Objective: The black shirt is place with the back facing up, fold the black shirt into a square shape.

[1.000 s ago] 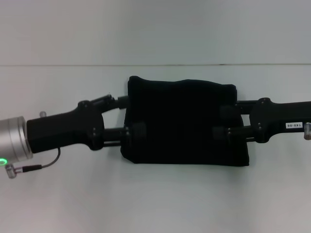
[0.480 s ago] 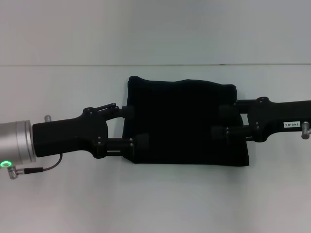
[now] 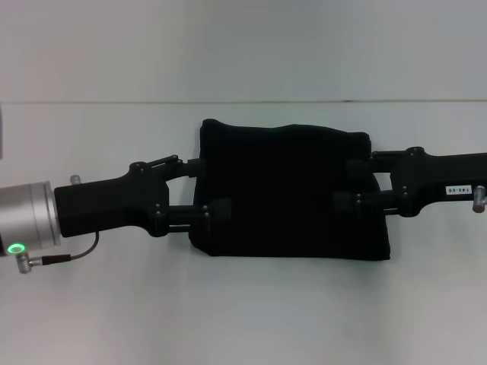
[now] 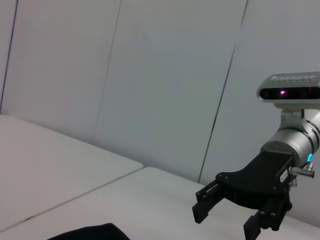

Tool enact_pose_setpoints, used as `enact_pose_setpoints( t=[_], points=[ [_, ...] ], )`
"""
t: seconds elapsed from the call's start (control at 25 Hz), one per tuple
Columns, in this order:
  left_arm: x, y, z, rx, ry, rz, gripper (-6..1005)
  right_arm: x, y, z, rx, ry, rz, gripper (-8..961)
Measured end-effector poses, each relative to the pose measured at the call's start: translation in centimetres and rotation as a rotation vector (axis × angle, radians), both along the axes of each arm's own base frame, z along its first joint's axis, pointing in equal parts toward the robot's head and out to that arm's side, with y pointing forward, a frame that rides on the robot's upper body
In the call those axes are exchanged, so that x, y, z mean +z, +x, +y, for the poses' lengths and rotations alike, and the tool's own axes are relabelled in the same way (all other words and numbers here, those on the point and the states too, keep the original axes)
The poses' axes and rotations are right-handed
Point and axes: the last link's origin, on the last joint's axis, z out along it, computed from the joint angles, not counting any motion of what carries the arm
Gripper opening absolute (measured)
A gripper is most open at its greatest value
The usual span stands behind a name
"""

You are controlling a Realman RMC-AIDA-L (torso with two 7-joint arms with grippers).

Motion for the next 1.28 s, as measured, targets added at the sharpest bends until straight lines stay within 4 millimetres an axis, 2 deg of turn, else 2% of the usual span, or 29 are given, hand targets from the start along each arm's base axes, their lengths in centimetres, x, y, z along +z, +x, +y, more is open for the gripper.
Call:
enact_pose_setpoints(
  t=[1.28],
  points=[
    [0.01,0.48,0.14,0.014,-0.027,-0.024,932,-0.36,-0.58,0.33,0.009,0.003,0.001,806]
  ],
)
